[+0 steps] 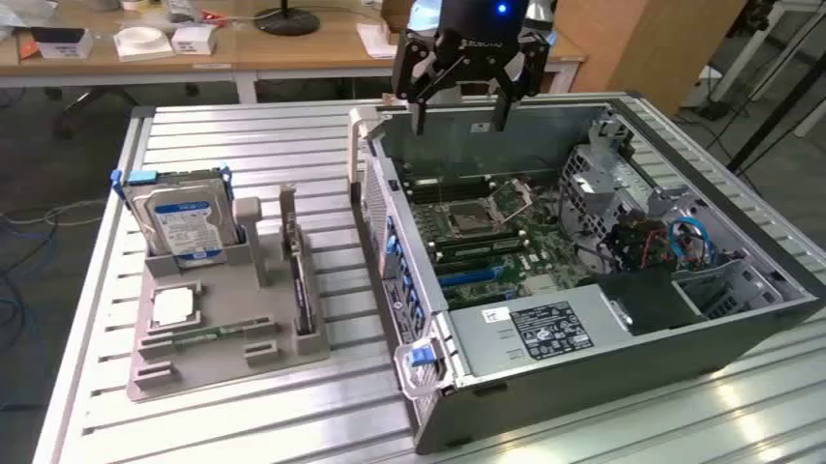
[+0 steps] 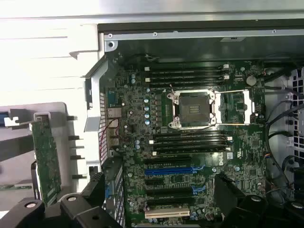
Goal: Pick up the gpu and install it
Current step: 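Reach for the gpu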
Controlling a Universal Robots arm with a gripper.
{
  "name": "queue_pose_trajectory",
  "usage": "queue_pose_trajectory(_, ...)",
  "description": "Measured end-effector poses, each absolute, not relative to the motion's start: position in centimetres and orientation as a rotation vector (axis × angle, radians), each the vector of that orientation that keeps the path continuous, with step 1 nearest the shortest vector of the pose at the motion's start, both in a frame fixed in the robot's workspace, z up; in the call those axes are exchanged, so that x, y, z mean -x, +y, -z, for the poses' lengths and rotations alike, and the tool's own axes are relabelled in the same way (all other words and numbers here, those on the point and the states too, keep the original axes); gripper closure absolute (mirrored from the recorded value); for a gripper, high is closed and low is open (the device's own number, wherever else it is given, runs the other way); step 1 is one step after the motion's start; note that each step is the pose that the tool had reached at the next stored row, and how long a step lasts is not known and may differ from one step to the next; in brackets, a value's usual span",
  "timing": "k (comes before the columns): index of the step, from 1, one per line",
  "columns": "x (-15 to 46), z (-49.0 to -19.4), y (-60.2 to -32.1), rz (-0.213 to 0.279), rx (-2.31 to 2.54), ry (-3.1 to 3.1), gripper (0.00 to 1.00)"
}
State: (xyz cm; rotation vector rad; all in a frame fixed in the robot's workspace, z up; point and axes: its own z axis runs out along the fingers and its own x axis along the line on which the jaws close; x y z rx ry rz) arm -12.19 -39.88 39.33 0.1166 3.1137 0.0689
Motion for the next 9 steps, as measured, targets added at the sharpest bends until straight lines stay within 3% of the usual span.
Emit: queue_pose_trajectory(9, 12.22, -39.33, -39.92, -0.069, -0.116, 3.114, 0.01)
